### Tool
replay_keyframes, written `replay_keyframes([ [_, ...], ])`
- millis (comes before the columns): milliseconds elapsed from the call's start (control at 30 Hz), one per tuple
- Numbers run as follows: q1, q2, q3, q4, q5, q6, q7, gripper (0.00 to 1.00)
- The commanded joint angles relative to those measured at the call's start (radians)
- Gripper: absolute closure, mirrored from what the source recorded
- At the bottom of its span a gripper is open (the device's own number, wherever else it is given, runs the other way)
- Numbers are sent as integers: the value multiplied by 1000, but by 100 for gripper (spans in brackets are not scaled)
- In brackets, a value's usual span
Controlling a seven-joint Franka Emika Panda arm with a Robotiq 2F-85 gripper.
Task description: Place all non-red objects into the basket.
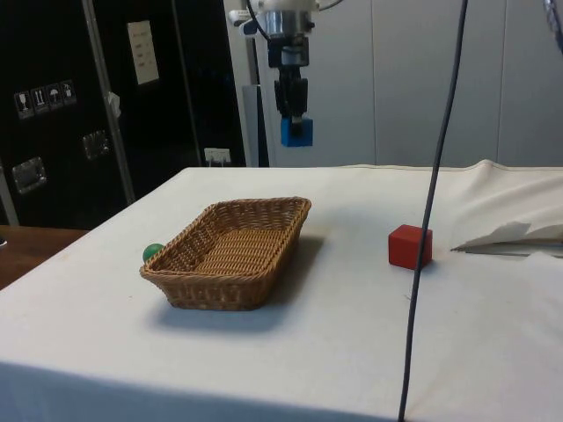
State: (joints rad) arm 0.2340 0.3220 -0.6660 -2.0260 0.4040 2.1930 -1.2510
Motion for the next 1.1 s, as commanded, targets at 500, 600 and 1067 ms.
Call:
replay_keyframes([
  [500, 44, -147, 46, -27, -65, -37, 146, 100],
  [600, 46, -170, 69, -27, -82, -47, 180, 100],
  [1067, 56, -193, 154, -35, -97, -38, 267, 100],
])
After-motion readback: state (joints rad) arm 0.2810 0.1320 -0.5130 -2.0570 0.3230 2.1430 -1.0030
